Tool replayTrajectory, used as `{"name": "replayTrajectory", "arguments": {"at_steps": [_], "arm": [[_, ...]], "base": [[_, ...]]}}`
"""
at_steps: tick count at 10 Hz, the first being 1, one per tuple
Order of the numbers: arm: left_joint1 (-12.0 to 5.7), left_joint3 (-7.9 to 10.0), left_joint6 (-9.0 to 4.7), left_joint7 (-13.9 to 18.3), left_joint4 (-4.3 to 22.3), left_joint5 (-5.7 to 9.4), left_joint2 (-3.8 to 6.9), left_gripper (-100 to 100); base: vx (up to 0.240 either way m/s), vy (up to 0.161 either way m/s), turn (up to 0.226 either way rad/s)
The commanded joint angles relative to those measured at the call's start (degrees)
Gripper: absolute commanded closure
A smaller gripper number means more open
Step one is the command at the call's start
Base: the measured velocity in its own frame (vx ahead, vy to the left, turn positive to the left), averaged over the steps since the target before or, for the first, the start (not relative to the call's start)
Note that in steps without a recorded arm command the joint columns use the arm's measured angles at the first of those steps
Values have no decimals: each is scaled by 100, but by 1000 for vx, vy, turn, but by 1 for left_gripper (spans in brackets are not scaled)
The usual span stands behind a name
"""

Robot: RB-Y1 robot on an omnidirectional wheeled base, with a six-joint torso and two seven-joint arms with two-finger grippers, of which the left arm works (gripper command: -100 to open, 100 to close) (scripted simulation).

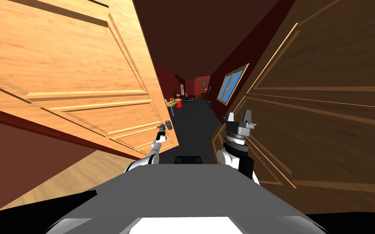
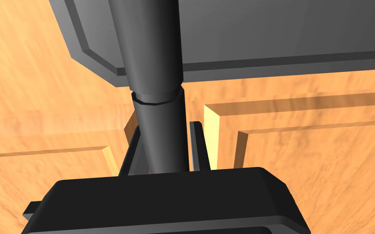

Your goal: Push the door open

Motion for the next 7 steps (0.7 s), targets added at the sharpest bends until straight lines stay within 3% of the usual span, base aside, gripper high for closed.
{"name": "replayTrajectory", "arguments": {"at_steps": [1, 6, 7], "arm": [[18, 33, -59, 73, 66, 13, 107, 100], [178, 210, -152, 323, 251, 80, 480, 100], [178, 210, -152, 323, 251, 80, 480, 100]], "base": [[193, -46, 38], [199, -54, 40], [128, -45, 37]]}}
